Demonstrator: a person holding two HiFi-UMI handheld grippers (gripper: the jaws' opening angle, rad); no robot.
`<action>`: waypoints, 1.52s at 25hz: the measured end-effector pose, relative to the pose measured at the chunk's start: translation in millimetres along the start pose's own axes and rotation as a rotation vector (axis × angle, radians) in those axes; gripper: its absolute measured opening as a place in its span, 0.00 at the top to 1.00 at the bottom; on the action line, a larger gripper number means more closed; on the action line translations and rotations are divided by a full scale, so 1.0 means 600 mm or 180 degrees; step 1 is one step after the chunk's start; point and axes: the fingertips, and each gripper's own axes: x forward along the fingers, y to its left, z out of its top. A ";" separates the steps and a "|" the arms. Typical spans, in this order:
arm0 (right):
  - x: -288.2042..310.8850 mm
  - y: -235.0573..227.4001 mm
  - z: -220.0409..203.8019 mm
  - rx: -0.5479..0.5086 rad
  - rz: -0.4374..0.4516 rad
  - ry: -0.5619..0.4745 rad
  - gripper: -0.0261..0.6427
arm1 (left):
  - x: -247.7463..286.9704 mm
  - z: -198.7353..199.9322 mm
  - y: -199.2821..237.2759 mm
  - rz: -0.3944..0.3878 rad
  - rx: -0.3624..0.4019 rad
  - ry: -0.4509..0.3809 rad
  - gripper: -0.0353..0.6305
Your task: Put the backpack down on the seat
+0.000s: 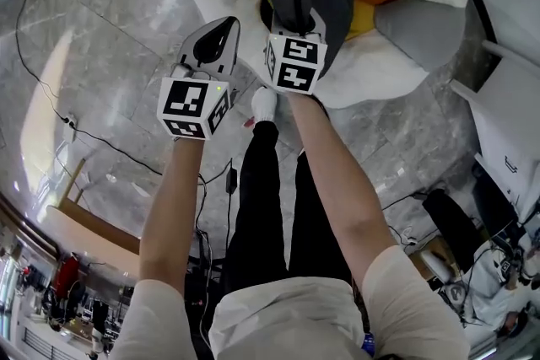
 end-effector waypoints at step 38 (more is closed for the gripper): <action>0.247 0.181 -0.139 0.0149 0.1014 0.0244 0.68 | 0.025 -0.166 0.163 0.0421 -0.0188 -0.0238 0.92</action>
